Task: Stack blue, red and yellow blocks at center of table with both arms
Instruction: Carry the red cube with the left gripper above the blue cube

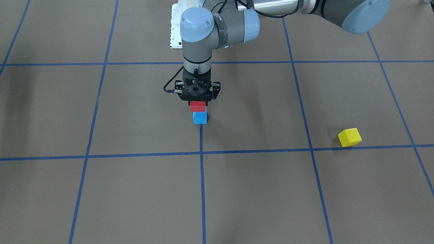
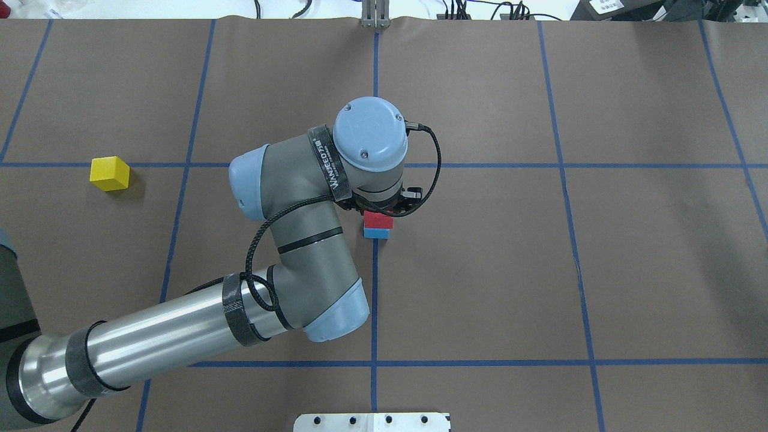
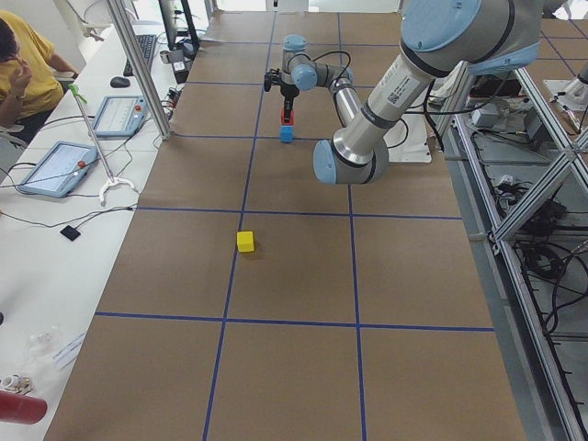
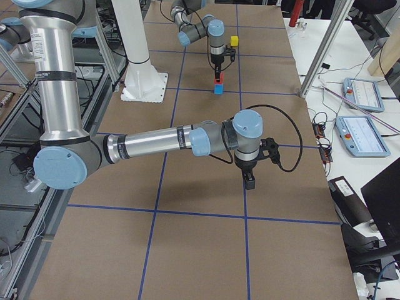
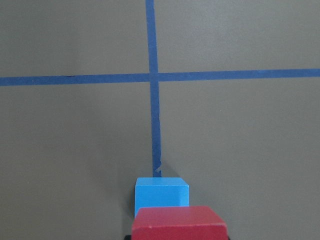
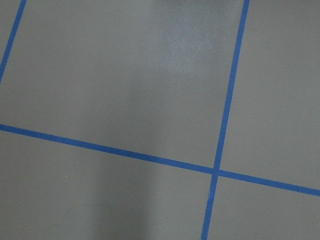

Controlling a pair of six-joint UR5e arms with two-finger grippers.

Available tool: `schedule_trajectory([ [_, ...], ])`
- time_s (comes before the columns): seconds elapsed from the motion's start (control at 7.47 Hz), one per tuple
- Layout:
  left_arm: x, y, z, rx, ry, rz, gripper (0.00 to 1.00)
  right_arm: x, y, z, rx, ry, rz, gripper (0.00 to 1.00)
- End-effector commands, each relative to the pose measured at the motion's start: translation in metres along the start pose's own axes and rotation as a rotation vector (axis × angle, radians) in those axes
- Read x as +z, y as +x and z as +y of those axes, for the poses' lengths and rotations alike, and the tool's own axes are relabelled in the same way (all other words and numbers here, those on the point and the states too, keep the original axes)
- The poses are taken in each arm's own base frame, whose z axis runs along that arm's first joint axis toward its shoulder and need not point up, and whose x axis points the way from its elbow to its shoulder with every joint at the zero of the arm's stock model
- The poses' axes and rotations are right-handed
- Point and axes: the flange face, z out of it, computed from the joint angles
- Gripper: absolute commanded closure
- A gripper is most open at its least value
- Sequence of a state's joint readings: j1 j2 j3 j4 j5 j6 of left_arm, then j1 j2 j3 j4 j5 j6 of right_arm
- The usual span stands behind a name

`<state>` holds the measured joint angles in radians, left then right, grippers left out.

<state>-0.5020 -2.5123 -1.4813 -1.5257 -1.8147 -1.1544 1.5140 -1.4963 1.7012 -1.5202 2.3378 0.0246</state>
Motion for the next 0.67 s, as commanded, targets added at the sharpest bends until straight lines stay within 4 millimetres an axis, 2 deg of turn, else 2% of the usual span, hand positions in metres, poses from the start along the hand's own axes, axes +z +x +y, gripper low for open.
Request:
schedule_trajectory([
  [0.0, 0.005, -0.002, -0.002, 0.016, 0.003, 0.002, 1.0, -0.001, -0.001, 0.0, 0.001, 0.002, 0.0, 0.0],
  [0.54, 0.017, -0.003, -0.003, -0.001, 0.004, -0.005, 1.0, -0.001, -0.001, -0.001, 0.003, 0.003, 0.0, 0.0],
])
